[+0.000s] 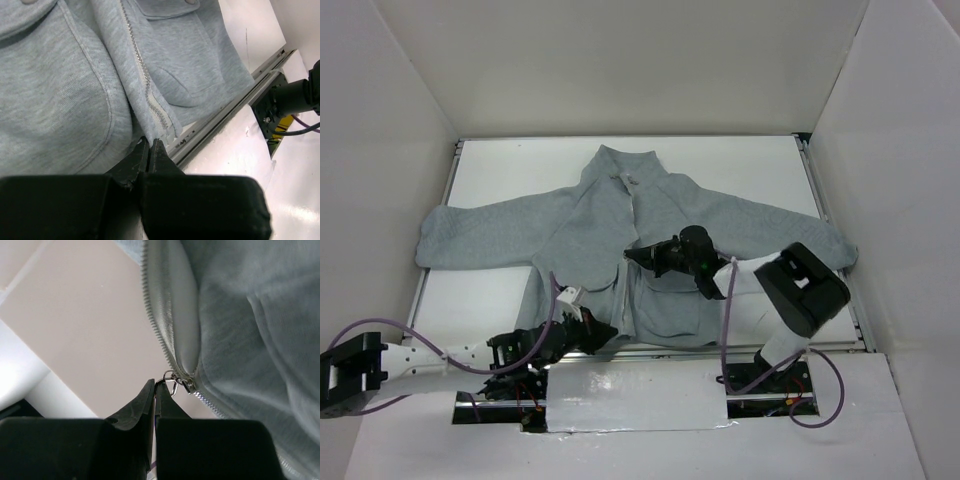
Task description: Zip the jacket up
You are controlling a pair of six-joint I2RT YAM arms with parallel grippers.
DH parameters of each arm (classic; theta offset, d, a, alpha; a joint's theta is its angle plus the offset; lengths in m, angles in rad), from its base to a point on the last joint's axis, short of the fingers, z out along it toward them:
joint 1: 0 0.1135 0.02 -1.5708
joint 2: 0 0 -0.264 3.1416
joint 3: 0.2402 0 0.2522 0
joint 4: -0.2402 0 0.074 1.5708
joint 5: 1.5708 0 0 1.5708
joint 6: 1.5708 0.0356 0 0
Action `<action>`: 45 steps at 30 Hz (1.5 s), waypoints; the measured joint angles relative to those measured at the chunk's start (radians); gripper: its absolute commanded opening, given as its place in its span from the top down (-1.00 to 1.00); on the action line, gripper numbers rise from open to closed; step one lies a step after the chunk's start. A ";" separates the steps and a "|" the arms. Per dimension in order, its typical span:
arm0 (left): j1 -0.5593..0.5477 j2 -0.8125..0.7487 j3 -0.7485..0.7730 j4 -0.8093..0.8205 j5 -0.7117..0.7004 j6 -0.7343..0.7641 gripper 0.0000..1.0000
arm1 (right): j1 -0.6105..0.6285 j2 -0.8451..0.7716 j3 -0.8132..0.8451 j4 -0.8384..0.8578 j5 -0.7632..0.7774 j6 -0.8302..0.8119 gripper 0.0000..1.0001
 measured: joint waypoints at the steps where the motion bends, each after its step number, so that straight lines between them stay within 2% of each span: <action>1: -0.019 -0.014 0.000 -0.017 -0.018 -0.011 1.00 | 0.000 -0.032 0.000 -0.047 -0.003 0.000 1.00; 5: -0.074 -0.104 0.018 -0.111 -0.070 -0.041 1.00 | 0.034 -0.233 0.002 -0.190 0.014 -0.005 1.00; 8: -0.094 -0.164 0.050 -0.190 -0.083 -0.048 1.00 | 0.084 -0.278 0.027 -0.190 0.041 -0.010 1.00; 10: -0.101 -0.181 0.070 -0.237 -0.088 -0.051 1.00 | 0.111 -0.220 0.051 -0.134 0.042 -0.010 1.00; 17: -0.122 -0.151 0.069 -0.364 -0.074 -0.093 1.00 | 0.180 0.192 0.045 0.210 0.061 -0.011 1.00; 20: -0.145 -0.143 0.045 -0.372 -0.079 -0.121 1.00 | 0.186 0.163 0.006 0.244 0.090 -0.013 1.00; 23: -0.163 -0.144 0.032 -0.367 -0.099 -0.143 1.00 | 0.183 0.058 -0.014 0.153 0.105 -0.010 1.00; 30: -0.169 -0.119 0.031 -0.246 -0.188 -0.175 1.00 | 0.073 -0.272 0.012 -0.298 0.108 -0.058 1.00; 33: -0.174 -0.083 0.034 -0.168 -0.244 -0.197 1.00 | 0.007 -0.267 0.116 -0.491 0.055 -0.113 1.00; 38: -0.214 -0.031 0.047 -0.121 -0.360 -0.224 1.00 | -0.044 -0.119 0.338 -0.724 -0.066 -0.182 1.00; 42: -0.258 -0.015 0.051 -0.169 -0.409 -0.250 1.00 | -0.053 -0.072 0.360 -0.774 -0.118 -0.197 1.00; 45: -0.293 -0.051 0.058 -0.251 -0.430 -0.280 1.00 | -0.040 -0.093 0.295 -0.697 -0.130 -0.183 1.00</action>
